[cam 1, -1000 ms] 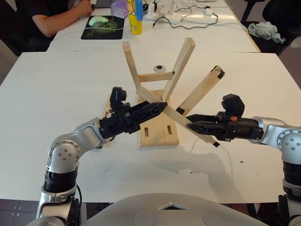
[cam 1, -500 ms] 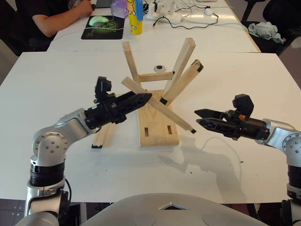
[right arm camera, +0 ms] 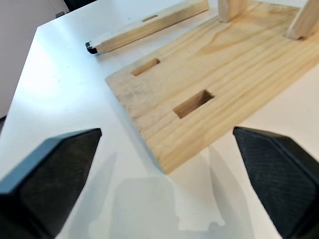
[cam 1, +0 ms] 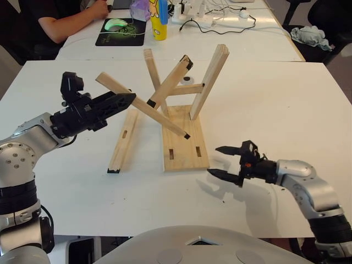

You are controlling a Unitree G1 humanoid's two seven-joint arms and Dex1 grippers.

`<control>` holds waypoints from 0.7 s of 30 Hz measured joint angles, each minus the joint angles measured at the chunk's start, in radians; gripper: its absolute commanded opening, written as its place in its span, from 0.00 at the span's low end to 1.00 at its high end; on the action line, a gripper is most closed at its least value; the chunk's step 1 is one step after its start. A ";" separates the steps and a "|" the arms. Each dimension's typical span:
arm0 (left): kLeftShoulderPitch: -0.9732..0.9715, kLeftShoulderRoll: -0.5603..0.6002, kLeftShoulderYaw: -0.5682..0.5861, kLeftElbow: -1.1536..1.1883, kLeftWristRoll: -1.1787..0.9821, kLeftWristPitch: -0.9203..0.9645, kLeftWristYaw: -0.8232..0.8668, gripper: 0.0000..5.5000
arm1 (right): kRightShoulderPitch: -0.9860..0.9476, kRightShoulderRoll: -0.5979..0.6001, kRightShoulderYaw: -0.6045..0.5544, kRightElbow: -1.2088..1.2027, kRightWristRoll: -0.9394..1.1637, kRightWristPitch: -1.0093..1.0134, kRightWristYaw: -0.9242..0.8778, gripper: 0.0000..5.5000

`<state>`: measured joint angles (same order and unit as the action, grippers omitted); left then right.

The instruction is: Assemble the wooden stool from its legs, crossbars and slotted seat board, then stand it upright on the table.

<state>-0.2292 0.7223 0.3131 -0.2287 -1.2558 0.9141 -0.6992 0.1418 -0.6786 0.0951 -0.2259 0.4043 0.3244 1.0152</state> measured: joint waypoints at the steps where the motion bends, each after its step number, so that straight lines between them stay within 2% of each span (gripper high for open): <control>1: -0.004 0.000 0.005 0.002 0.000 0.002 -0.004 0.38 | 0.003 0.000 0.010 0.008 -0.040 -0.037 -0.006 0.89; 7: -0.010 0.000 0.008 0.009 0.002 0.023 -0.026 0.38 | -0.021 0.038 0.051 0.091 -0.217 -0.202 -0.103 0.89; 13: -0.019 0.000 0.005 0.019 0.024 0.029 -0.045 0.38 | -0.069 0.111 0.056 0.159 -0.233 -0.225 -0.148 0.89; 21: -0.022 0.000 0.000 0.020 0.094 0.020 -0.066 0.38 | -0.144 0.121 0.018 0.267 -0.303 -0.296 -0.253 0.89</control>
<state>-0.2515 0.7223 0.3128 -0.2087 -1.1617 0.9344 -0.7653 -0.0027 -0.5580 0.1136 0.0410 0.1013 0.0281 0.7620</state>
